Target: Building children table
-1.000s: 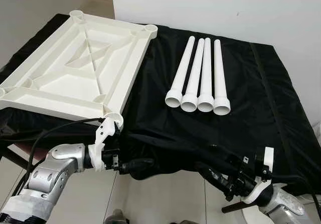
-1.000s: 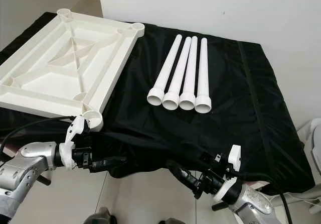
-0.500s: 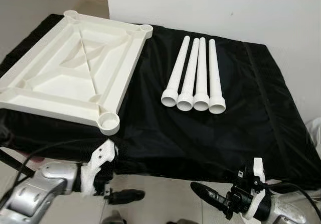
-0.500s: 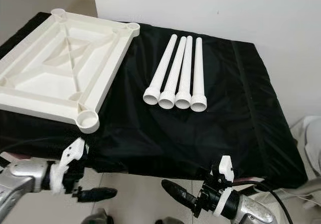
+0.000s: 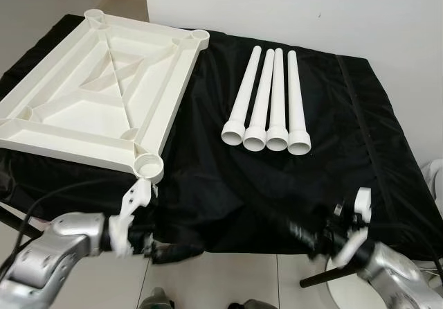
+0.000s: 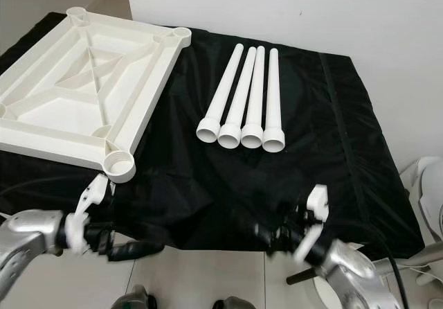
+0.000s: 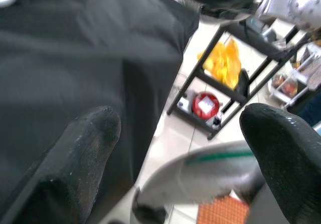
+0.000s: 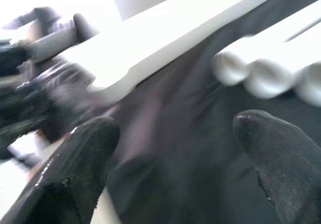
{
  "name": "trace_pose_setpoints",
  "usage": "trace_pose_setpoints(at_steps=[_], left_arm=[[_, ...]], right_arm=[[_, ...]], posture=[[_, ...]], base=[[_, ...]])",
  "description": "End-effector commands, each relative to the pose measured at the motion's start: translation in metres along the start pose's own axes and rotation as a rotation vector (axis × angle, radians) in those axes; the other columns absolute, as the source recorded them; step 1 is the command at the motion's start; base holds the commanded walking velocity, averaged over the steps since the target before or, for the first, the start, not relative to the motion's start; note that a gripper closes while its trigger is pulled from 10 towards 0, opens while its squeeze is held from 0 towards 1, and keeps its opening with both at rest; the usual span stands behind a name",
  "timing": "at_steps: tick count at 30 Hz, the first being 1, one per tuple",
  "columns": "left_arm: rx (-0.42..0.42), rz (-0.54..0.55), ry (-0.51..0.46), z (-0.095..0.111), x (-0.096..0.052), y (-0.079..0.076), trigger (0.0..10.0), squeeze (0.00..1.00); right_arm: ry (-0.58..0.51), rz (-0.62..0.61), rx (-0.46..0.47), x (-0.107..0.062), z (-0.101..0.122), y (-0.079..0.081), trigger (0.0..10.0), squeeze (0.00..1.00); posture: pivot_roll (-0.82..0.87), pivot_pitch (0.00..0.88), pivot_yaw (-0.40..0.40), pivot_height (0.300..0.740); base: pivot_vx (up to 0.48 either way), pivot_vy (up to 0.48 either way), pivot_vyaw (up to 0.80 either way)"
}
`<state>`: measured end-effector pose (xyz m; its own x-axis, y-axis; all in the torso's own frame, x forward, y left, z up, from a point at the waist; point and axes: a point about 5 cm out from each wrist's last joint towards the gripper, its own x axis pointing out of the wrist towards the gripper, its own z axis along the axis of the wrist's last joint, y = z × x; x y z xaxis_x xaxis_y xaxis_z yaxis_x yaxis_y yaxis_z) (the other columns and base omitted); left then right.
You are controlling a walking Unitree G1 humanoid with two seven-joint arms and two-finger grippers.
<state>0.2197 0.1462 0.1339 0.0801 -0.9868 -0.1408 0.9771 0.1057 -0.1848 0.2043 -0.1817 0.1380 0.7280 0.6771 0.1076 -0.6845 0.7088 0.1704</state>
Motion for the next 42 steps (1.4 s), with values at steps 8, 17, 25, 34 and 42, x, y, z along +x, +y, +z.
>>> trace_pose_setpoints(at_steps=[8,17,25,34,42], left_arm=[[0.042,0.328,-0.175,0.031,0.035,0.030,10.0,0.00],[0.090,0.534,-0.262,0.046,0.054,0.051,10.0,0.00],[0.069,0.792,-0.323,0.056,0.066,0.072,10.0,0.00],[0.035,1.027,-0.423,0.073,0.082,0.101,10.0,0.00],[0.134,1.018,-0.400,0.078,0.083,0.112,10.0,0.00]], right_arm=[[-0.138,-0.378,-0.095,0.025,0.018,-0.024,10.0,0.00],[-0.160,-0.645,-0.181,0.036,0.023,-0.042,10.0,0.00],[-0.218,-0.748,-0.217,0.045,0.029,-0.042,10.0,0.00],[-0.253,-0.794,-0.276,0.056,0.030,-0.044,10.0,0.00],[-0.228,-0.824,-0.385,0.062,0.024,-0.046,10.0,0.00]], posture=[[0.06,0.027,-0.045,0.740],[0.06,0.000,-0.043,0.740],[0.05,0.000,-0.038,0.740],[0.04,0.000,-0.036,0.740],[0.03,0.000,-0.024,0.740]], base=[[0.000,0.000,0.00],[0.000,0.000,0.00],[0.000,0.000,0.00],[0.000,0.000,0.00],[0.000,0.000,0.00]])
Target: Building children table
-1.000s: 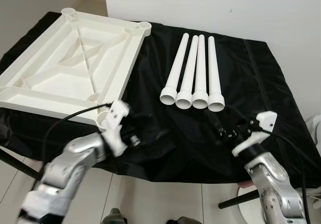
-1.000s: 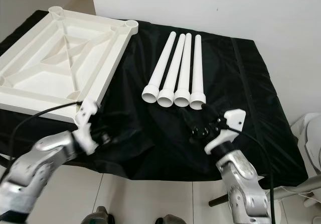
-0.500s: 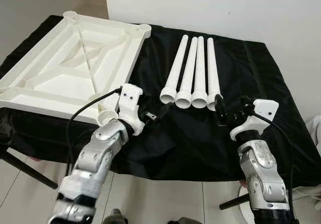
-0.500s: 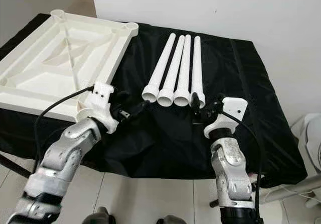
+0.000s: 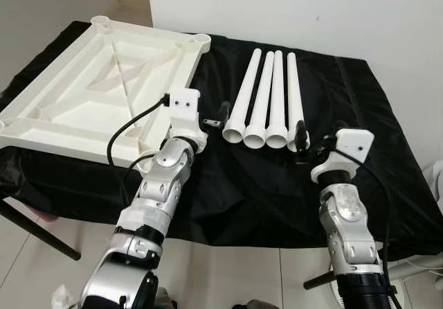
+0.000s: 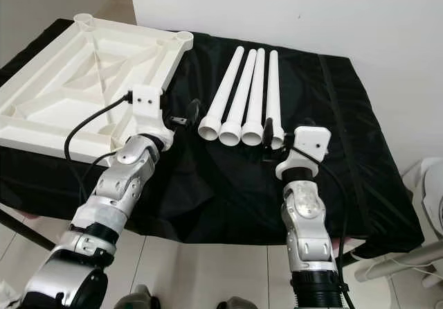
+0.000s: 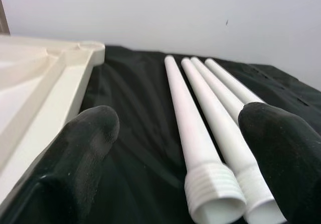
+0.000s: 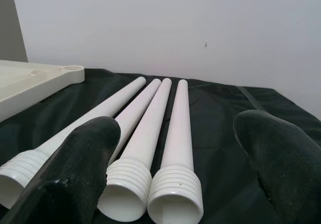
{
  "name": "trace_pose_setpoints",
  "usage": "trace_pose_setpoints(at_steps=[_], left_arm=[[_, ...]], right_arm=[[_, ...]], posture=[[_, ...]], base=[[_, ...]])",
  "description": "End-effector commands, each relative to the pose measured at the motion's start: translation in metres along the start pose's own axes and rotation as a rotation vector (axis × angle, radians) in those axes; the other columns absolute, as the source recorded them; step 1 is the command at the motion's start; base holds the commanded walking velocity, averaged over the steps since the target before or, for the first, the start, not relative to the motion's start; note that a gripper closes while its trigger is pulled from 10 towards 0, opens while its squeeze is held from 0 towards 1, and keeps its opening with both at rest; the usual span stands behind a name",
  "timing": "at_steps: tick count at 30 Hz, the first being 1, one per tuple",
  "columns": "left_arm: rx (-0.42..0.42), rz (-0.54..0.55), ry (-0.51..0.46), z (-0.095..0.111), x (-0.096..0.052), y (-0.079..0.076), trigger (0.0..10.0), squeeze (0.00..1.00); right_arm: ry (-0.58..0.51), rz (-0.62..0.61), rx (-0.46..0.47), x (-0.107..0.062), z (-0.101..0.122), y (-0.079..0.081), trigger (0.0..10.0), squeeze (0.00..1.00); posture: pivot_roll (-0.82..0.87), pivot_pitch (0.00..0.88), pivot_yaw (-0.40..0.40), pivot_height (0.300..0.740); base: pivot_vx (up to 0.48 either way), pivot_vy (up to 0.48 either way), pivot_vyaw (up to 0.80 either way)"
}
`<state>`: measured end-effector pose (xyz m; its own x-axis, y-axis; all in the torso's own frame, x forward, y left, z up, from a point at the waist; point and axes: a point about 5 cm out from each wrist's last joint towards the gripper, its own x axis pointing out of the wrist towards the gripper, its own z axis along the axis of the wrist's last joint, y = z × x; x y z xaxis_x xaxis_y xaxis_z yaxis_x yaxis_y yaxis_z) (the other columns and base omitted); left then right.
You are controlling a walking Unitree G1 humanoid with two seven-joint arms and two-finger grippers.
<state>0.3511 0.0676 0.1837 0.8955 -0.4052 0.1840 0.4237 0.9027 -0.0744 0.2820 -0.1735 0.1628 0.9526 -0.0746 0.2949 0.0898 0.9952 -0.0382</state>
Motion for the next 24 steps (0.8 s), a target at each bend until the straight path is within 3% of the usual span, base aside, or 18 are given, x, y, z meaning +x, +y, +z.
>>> trace_pose_setpoints(at_steps=[1,13,17,24], left_arm=[[0.051,-0.010,0.037,-0.011,-0.003,0.004,10.0,0.00],[0.076,0.070,0.017,-0.018,-0.014,0.026,10.0,0.00],[0.081,0.085,0.012,-0.016,-0.011,0.033,10.0,0.00],[0.083,0.029,0.008,-0.017,-0.006,0.031,10.0,0.00]], right_arm=[[-0.003,-0.031,-0.056,-0.004,-0.005,-0.004,10.0,0.00],[-0.038,-0.068,-0.161,-0.020,-0.011,-0.009,10.0,0.00],[-0.049,-0.074,-0.186,-0.017,-0.011,-0.011,10.0,0.00],[-0.047,-0.092,-0.177,-0.008,-0.013,-0.010,10.0,0.00]], posture=[[0.02,0.000,0.000,0.740],[0.00,0.000,0.062,0.740],[0.00,0.000,0.057,0.740],[0.00,0.000,0.023,0.740]], base=[[0.000,0.000,0.00],[0.000,0.000,0.00],[0.000,0.000,0.00],[0.000,0.000,0.00]])
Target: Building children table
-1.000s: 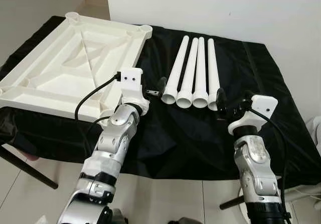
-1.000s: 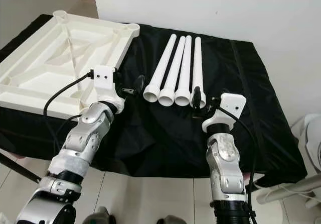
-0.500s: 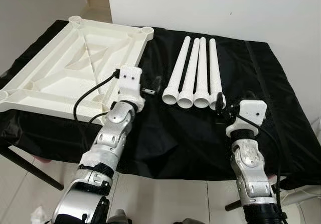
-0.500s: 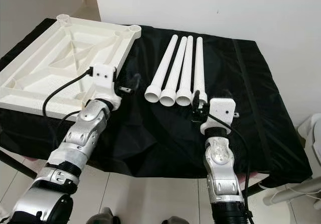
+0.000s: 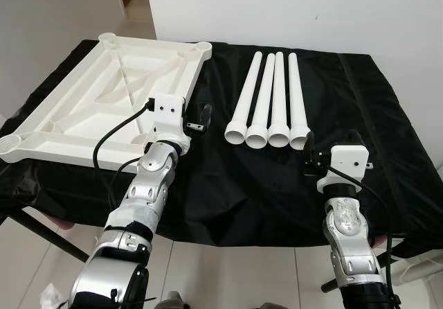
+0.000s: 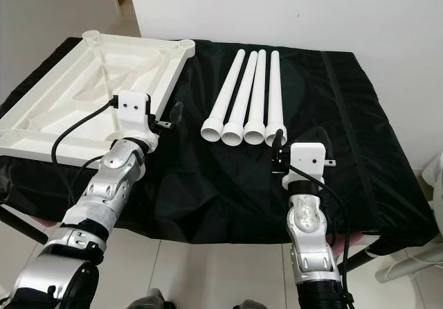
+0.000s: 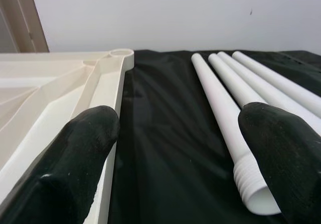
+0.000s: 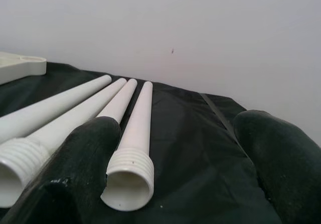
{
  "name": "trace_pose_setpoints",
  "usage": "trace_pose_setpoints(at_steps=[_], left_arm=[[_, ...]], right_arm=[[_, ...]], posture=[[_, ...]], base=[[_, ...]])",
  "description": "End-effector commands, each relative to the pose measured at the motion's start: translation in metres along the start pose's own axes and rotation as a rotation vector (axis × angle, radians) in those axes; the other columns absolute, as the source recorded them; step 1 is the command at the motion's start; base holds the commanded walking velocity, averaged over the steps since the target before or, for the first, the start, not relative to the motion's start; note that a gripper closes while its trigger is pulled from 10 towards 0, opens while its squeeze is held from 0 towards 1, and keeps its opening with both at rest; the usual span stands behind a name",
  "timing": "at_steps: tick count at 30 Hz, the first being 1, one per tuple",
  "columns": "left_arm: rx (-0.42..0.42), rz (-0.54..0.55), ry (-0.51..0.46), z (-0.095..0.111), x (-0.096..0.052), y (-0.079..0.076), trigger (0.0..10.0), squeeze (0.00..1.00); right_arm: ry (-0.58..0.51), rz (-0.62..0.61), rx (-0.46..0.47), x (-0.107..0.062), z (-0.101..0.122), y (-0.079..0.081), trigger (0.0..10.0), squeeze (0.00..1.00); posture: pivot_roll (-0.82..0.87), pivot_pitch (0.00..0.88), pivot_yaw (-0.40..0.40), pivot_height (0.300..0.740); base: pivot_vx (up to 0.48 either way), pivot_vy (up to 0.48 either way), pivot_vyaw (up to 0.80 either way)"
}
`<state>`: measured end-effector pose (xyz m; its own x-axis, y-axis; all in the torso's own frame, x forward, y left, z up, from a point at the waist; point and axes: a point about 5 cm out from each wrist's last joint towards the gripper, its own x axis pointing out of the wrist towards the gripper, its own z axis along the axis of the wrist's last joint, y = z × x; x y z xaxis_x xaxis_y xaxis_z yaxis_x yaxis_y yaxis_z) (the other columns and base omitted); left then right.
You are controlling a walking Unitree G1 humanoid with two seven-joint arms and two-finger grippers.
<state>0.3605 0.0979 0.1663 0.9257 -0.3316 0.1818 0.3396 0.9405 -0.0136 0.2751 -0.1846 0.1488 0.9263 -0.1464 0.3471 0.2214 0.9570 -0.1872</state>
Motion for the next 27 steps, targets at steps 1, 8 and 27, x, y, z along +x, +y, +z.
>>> trace_pose_setpoints(at_steps=[1,8,27], left_arm=[[-0.003,-0.051,0.016,-0.0046,0.0010,-0.0028,10.0,0.00],[-0.020,-0.041,0.022,-0.0079,0.0022,-0.0043,10.0,0.00],[0.025,-0.039,-0.003,-0.0025,0.0062,0.0041,10.0,0.00]], right_arm=[[-0.003,-0.015,0.018,0.0048,0.0008,0.0028,10.0,0.00],[-0.019,-0.011,0.022,0.0101,0.0042,0.0082,10.0,0.00],[-0.001,-0.022,0.023,0.0071,-0.0034,0.0073,10.0,0.00]], posture=[[0.00,0.000,0.016,0.740],[0.00,0.000,0.000,0.740],[0.03,0.000,0.010,0.740]], base=[[0.000,0.000,0.00],[0.000,0.000,0.00],[0.000,0.387,0.00]])
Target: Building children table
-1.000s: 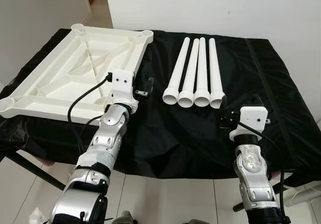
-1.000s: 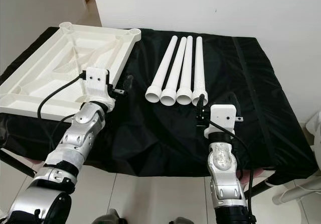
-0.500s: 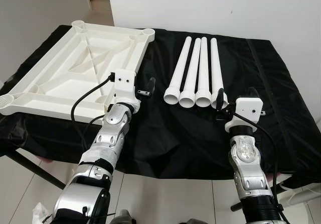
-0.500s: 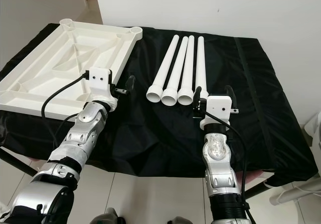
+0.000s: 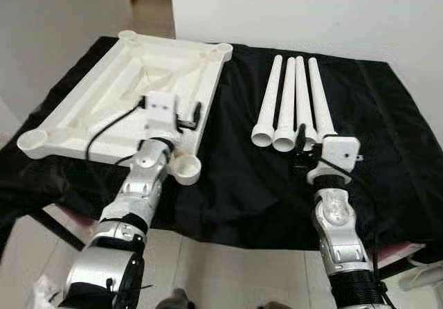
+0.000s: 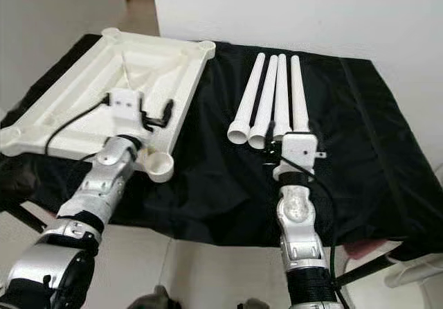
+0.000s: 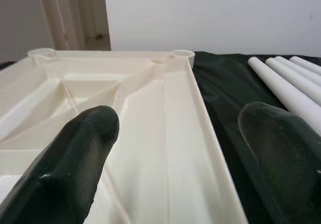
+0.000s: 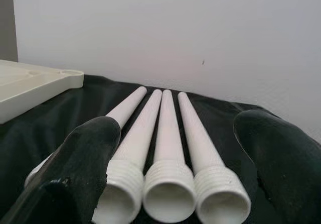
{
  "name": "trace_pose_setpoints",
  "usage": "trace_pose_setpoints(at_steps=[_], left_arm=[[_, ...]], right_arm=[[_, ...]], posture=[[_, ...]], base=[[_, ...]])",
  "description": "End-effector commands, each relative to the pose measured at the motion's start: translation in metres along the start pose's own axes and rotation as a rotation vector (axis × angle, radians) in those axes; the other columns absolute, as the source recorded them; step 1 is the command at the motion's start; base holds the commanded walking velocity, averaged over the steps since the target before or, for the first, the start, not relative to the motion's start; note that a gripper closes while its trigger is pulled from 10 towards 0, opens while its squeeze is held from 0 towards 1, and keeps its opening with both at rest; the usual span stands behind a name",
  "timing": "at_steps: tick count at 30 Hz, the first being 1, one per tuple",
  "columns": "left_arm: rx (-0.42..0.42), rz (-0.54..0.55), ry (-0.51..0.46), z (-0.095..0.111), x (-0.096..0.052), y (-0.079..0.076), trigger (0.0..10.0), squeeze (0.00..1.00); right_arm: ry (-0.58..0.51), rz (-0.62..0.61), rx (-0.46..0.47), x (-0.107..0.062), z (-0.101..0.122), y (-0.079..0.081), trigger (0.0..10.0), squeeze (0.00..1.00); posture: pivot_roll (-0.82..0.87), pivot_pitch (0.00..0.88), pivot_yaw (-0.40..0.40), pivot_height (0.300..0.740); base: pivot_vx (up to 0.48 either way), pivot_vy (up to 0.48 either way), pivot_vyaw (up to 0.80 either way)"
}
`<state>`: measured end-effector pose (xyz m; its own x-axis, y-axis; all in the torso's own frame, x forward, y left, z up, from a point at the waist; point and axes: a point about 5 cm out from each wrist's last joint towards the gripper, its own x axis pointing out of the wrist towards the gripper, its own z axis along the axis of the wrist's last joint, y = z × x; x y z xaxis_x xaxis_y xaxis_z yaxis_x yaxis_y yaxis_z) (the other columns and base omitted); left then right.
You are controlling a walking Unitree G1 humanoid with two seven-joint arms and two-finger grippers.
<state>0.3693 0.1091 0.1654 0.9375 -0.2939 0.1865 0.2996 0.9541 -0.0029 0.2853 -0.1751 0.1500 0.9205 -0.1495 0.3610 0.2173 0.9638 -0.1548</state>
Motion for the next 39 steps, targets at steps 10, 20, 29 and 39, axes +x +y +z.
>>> trace_pose_setpoints(at_steps=[10,20,29,39], left_arm=[[0.056,-0.133,-0.024,0.003,0.006,-0.022,10.0,0.00],[0.036,-0.159,-0.030,0.005,0.011,-0.032,10.0,0.00],[0.060,-0.108,-0.069,0.019,0.016,-0.022,10.0,0.00],[0.064,-0.102,-0.067,0.019,0.014,-0.012,10.0,0.00]], right_arm=[[0.012,-0.017,-0.021,0.000,-0.004,-0.006,10.0,0.00],[-0.004,-0.043,-0.037,0.005,0.001,-0.013,10.0,0.00],[0.006,-0.127,-0.056,0.007,0.000,-0.029,10.0,0.00],[0.026,-0.113,-0.075,0.000,-0.004,-0.031,10.0,0.00]], posture=[[0.00,0.000,-0.017,0.740],[-0.04,0.000,0.001,0.740],[0.00,0.000,0.028,0.740],[0.01,0.000,0.012,0.740]], base=[[0.000,0.125,0.00],[0.000,0.000,0.00],[0.000,0.000,0.00],[0.000,0.000,0.00]])
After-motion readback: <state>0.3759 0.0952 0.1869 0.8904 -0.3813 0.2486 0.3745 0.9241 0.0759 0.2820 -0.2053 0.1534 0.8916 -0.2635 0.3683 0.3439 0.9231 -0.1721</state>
